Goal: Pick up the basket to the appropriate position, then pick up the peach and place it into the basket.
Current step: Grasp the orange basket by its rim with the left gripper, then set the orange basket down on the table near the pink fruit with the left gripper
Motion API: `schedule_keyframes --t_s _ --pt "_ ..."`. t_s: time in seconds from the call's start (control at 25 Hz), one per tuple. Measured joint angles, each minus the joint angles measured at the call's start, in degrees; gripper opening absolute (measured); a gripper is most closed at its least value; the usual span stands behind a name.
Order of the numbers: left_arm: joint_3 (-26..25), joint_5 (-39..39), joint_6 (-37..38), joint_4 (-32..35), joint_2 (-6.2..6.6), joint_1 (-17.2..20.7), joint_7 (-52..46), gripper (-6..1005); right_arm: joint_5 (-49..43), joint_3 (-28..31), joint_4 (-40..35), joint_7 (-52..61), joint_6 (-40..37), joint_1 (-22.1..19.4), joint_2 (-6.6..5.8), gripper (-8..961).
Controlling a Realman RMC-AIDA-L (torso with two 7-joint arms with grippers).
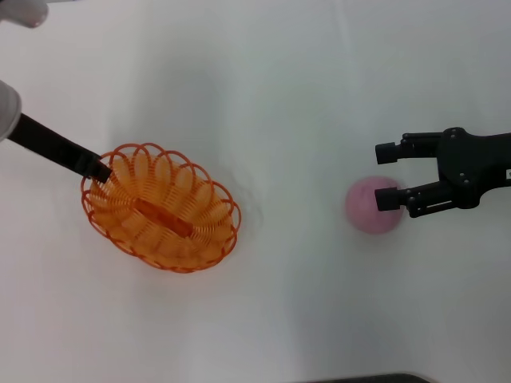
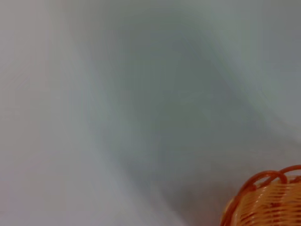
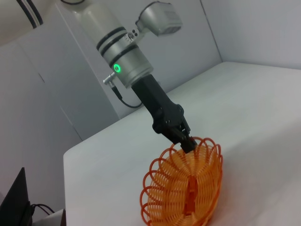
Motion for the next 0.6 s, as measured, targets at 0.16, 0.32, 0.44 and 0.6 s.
schedule_keyframes --t_s 0.16,0.32,0.44,0.6 --pt "-2.85 -1.74 3.79 2.50 0.02 -0.17 -0.04 71 0.00 0.00 0.00 0.00 0.00 0.00 0.00 944" --pt "-7.32 -3.80 6.72 5.55 0.00 -0.50 -0.88 63 0.01 0.00 0.00 -0.04 0.00 0.30 -0.01 944" --pt "-10.17 -5.81 6.97 6.26 0.01 -0.32 -2.48 53 0.33 0.00 0.00 -0.22 -0.09 0.48 -0.18 943" --pt "-11.69 -6.37 6.71 6.33 0.06 -0.08 -4.35 51 0.91 0.00 -0.10 -0.86 -0.47 0.52 -0.33 941"
